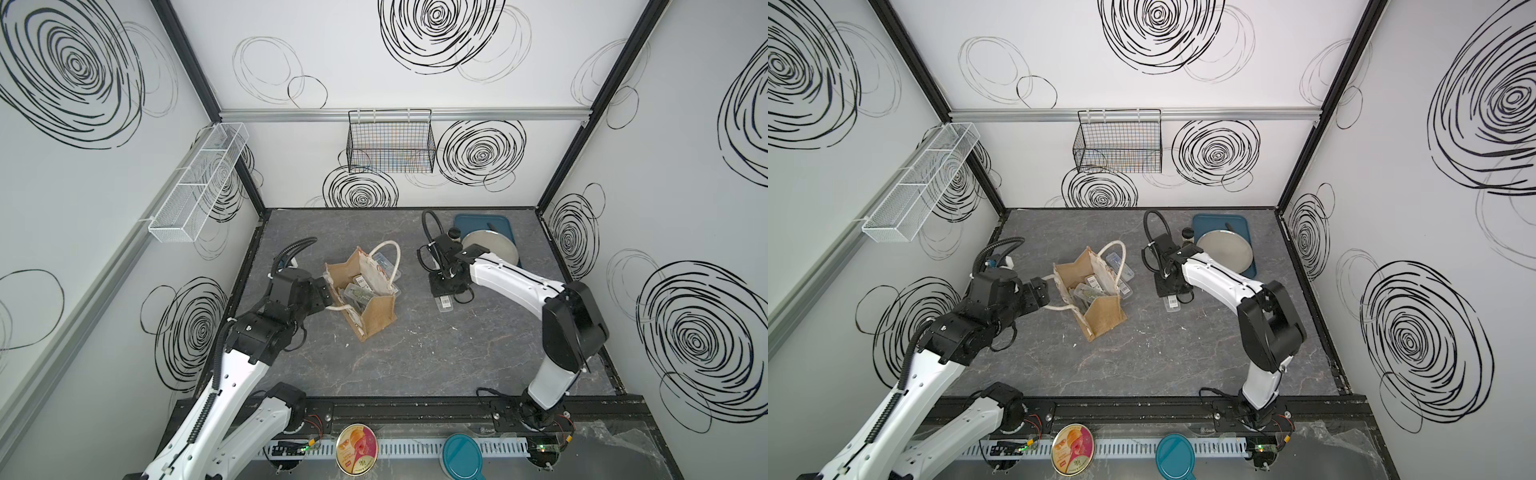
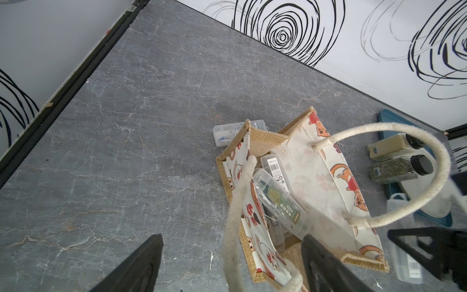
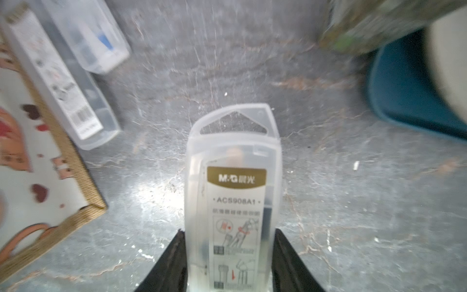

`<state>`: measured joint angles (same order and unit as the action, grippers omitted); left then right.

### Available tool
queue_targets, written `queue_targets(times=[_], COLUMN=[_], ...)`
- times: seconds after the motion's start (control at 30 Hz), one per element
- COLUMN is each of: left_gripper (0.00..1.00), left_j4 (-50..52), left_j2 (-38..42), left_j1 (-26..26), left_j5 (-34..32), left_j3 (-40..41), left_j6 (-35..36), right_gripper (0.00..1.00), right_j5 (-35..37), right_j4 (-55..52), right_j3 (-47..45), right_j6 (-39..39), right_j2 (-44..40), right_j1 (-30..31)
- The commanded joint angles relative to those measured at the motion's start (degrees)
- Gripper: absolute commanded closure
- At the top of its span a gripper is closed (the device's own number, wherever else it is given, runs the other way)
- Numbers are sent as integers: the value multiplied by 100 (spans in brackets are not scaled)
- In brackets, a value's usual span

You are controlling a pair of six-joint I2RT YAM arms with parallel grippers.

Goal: Put the compass set into the canvas bag
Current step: Pick up the compass set at the center of the board, then place the compass set in the canvas bag.

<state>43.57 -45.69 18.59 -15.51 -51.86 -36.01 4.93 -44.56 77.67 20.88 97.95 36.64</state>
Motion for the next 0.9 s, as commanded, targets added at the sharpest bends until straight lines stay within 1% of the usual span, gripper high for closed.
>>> queue_targets(times=[0.0,0.07,0.17,0.27,0.37,0.53,0.6,0.7,0.87], left_gripper=[11,11,11,11,11,11,11,11,12], left_j4=[-24,-40,-50,-51,-63,-112,-121,-106,-63], left_j2=[-36,-62,-80,-85,-93,-142,-133,-98,-53], left_j1=[-27,-16,-16,-16,-18,-15,-26,-23,-48], left_j5=[-16,4,-9,-22,-40,-16,-21,-41,-50], left_j3=[-130,-123,-114,-114,-115,-79,-62,-29,17], left_j6=[16,24,23,24,25,24,24,24,33], right_gripper=[57,56,56,55,55,55,54,55,54], right_j5=[200,272,478,640,562,525,647,649,620], right_j4=[-393,-471,-407,-291,-348,-445,-394,-350,-524], right_j3=[569,958,1561,2259,3081,4211,4437,4642,4693], right_j6=[-219,-441,-791,-1022,-1186,-1745,-1855,-2009,-2059], right_j2=[-378,-443,-407,-156,369,1563,1954,2440,2897], right_j1=[144,311,716,1210,1557,2017,2101,2114,2111])
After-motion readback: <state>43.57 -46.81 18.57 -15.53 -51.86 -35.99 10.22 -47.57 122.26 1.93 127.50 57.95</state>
